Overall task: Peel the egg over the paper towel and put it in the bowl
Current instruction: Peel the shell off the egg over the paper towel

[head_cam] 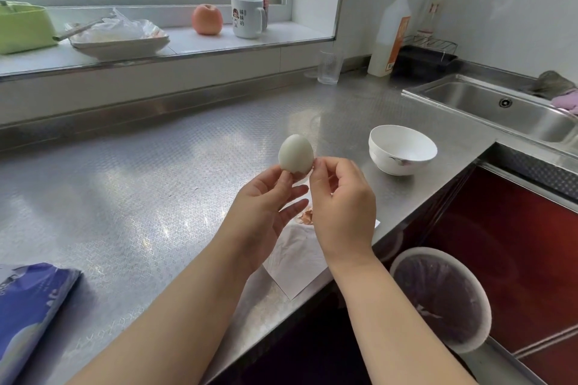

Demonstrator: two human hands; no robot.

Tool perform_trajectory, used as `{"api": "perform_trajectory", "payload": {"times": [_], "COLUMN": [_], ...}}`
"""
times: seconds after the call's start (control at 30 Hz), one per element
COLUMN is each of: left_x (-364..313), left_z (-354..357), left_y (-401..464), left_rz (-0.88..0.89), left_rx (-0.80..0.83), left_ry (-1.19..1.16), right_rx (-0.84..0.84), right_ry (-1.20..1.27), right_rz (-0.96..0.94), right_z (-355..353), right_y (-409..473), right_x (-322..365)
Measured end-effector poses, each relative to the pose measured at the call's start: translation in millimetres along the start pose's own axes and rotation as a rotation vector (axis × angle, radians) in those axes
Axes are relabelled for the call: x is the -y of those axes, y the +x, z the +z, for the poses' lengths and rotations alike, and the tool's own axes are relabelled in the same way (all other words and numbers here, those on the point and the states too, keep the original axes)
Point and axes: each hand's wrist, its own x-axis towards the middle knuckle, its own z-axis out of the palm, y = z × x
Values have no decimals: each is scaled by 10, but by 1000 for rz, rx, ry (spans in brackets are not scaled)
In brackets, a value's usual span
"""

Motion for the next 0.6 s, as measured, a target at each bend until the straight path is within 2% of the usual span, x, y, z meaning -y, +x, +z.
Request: {"api": "perform_trajectory", "payload": {"times": [0.13,0.27,0.37,0.43,0.6], "left_x": [-37,-78,-92,-87,-97], "left_z": [22,-29,-41,-33,-14], "left_y": [-21,-23,-10,-7,-20], "left_rz": [-24,-11,9,15,37], "left_rx": [42,26,-16,-36,-79], "left_ry": [-53,-92,-76,-65,-26], "right_rx": [136,401,504,507,443], "right_ry": [30,-51,-245,-360,-263], "right_rz": [111,192,0,-144,-214], "right_z": [-91,-287,-372,-384,-425], "right_y": [72,149,144,155,207], "right_x": [-19,-67,-69,-82,-133]}}
